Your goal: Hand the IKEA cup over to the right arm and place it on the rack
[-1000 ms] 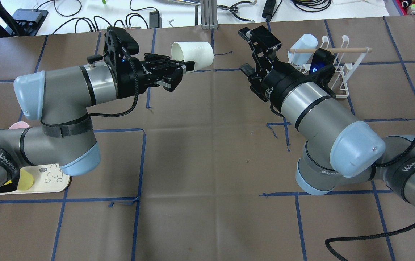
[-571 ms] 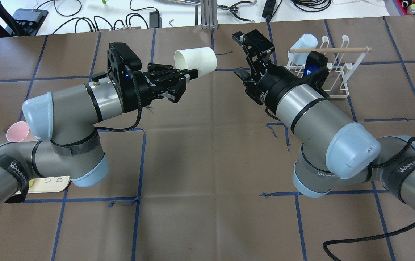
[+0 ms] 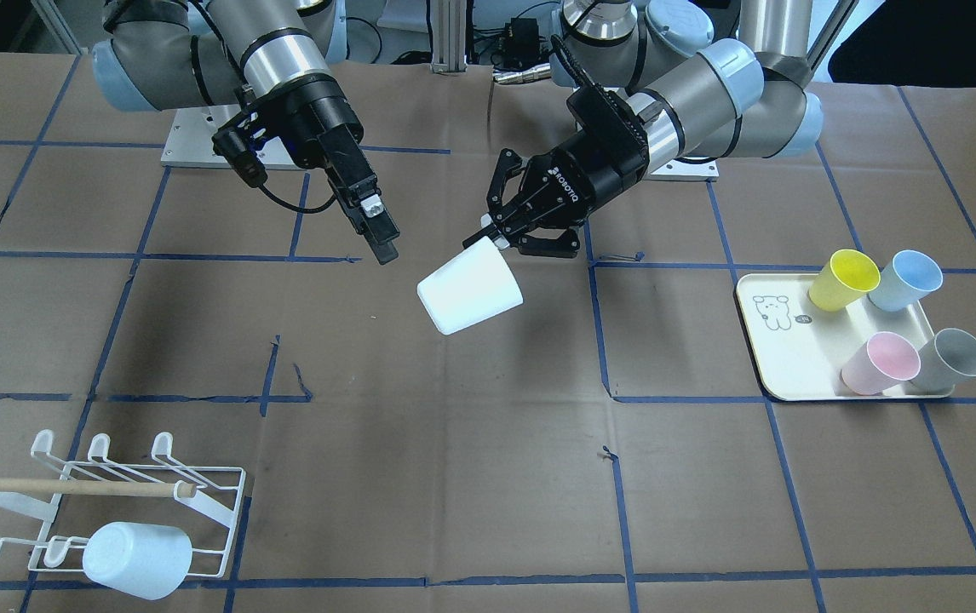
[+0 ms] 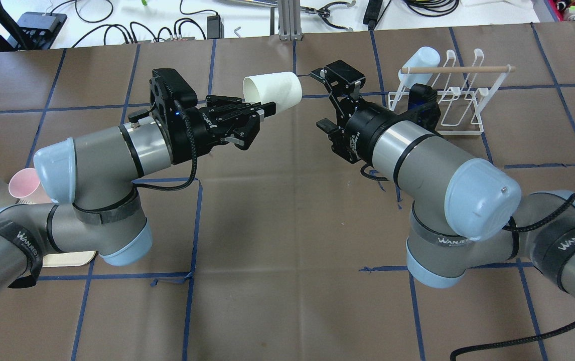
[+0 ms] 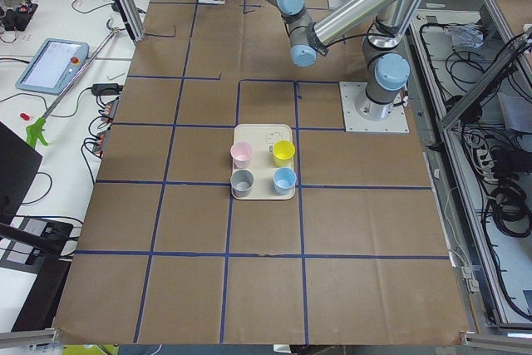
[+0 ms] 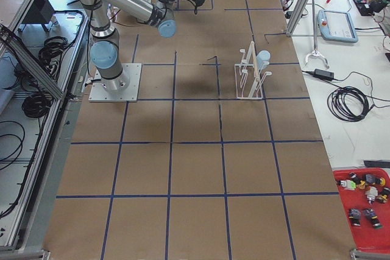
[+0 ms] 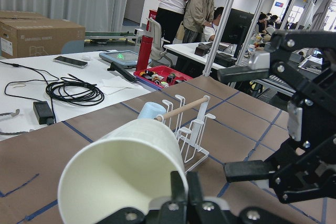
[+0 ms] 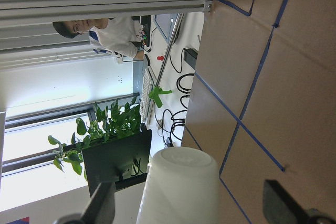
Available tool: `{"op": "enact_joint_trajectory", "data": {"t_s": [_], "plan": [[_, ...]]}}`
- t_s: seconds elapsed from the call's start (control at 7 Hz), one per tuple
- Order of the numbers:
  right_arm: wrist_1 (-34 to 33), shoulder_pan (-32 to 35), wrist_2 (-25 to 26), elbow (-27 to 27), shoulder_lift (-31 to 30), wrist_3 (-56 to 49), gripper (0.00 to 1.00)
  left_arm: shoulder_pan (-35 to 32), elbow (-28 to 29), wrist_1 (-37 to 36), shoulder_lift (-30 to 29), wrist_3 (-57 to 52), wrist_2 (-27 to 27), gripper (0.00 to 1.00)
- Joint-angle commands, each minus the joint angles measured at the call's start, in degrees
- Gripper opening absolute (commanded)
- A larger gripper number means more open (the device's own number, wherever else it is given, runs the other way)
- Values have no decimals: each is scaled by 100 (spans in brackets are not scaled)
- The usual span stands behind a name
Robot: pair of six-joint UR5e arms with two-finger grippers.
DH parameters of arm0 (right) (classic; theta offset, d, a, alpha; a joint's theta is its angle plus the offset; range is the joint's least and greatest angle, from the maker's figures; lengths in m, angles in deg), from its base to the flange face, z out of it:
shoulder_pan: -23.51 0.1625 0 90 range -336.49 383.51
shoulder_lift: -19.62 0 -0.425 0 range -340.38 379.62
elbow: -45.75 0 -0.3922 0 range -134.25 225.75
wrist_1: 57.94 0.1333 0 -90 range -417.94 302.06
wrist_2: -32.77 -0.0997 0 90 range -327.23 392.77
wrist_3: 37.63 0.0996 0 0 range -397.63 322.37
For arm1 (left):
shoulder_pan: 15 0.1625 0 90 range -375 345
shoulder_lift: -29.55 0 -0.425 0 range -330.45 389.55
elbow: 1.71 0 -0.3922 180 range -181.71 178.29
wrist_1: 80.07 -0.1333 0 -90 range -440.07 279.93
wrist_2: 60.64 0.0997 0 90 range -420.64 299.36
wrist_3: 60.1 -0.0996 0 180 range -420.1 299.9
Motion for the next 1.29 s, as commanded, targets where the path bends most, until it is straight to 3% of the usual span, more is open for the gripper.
{"op": "enact_joint_trajectory", "data": {"t_s": [0.0, 0.29, 0.43, 1.14], "plan": [[406, 62, -51, -74, -14, 256, 95, -41, 4, -2, -8, 1, -3, 4], [407, 281, -42, -530, 397, 579, 94, -85, 4, -2, -8, 10, 14, 4], [407, 291, -25, -654, 530, 599, 99, -85, 4, -2, -8, 10, 14, 4], [407, 387, -42, -910, 847, 608, 99, -85, 4, -2, -8, 18, 23, 5]]}}
